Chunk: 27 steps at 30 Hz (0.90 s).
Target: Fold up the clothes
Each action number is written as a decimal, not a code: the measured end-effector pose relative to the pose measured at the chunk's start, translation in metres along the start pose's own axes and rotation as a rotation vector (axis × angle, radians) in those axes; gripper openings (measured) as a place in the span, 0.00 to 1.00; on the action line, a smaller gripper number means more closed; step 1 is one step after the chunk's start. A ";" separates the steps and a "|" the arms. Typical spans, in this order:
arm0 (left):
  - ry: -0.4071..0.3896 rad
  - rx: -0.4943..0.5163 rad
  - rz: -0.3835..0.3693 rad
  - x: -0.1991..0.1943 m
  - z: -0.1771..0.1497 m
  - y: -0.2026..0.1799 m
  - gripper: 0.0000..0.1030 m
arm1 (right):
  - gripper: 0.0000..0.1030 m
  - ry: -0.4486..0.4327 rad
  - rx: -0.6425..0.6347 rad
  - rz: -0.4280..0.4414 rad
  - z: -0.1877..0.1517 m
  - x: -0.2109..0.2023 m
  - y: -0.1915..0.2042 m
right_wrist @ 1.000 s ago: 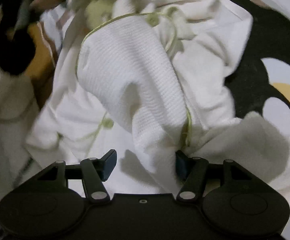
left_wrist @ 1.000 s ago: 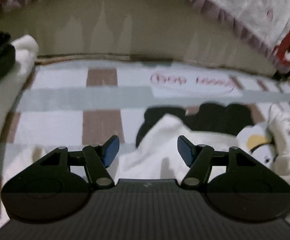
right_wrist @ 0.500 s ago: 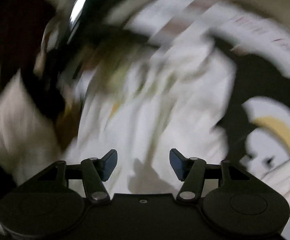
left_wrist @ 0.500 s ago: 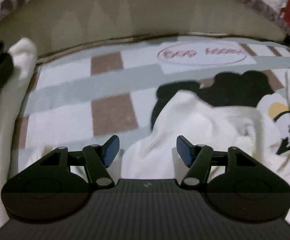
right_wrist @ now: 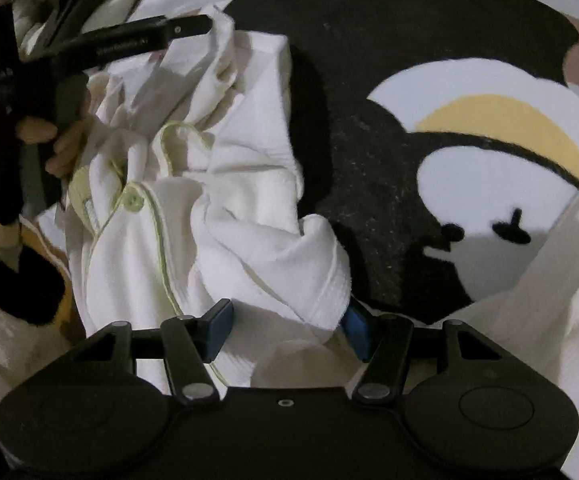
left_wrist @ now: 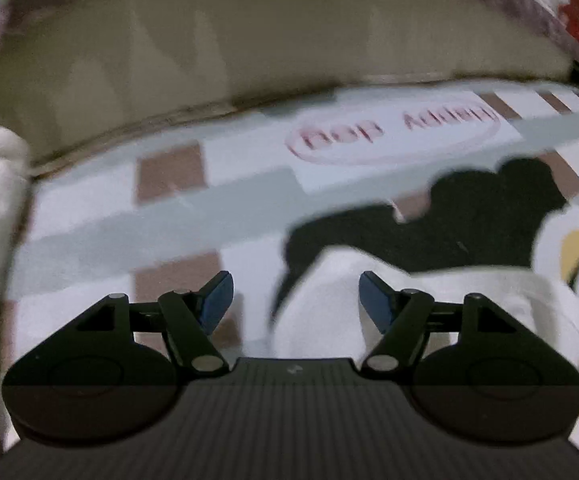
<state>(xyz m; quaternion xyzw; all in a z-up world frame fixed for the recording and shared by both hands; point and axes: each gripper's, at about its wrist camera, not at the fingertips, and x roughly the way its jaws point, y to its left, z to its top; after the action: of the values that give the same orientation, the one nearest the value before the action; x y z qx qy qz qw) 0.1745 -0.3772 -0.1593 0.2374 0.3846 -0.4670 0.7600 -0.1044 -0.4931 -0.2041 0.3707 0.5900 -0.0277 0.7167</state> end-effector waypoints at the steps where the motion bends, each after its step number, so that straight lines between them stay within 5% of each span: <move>1: 0.031 0.006 -0.032 0.004 -0.001 0.001 0.67 | 0.63 -0.004 -0.011 -0.008 0.000 0.000 0.002; 3: 0.044 0.027 -0.046 0.006 -0.005 -0.002 0.67 | 0.59 -0.017 -0.066 -0.032 0.000 0.000 0.008; 4: 0.049 0.038 -0.053 0.007 -0.006 -0.003 0.67 | 0.43 -0.023 -0.093 -0.044 0.000 0.000 0.011; 6: 0.056 0.000 -0.059 0.010 -0.006 -0.001 0.68 | 0.25 -0.032 -0.166 -0.069 0.000 0.001 0.019; 9: 0.036 -0.030 -0.058 0.009 -0.010 0.000 0.70 | 0.14 -0.035 -0.231 -0.097 0.001 -0.002 0.031; 10: 0.019 -0.011 -0.059 0.008 -0.013 -0.004 0.62 | 0.12 -0.040 -0.235 -0.107 0.003 -0.003 0.035; 12: -0.008 0.018 -0.090 0.004 -0.016 -0.011 0.12 | 0.10 -0.051 -0.252 -0.135 0.009 -0.008 0.043; 13: -0.019 0.006 -0.073 -0.001 -0.014 -0.011 0.02 | 0.10 -0.059 -0.261 -0.154 0.013 -0.011 0.047; 22: -0.334 -0.119 0.172 -0.093 0.003 0.034 0.02 | 0.09 -0.305 -0.388 -0.224 0.042 -0.094 0.072; 27: -0.408 -0.150 0.164 -0.116 0.008 0.041 0.02 | 0.09 -0.280 -0.329 -0.255 0.033 -0.081 0.043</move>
<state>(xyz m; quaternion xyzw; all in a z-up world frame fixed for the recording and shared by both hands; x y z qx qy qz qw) 0.1832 -0.3029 -0.0613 0.1114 0.2359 -0.4119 0.8731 -0.0811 -0.5131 -0.1115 0.1640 0.5236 -0.0726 0.8329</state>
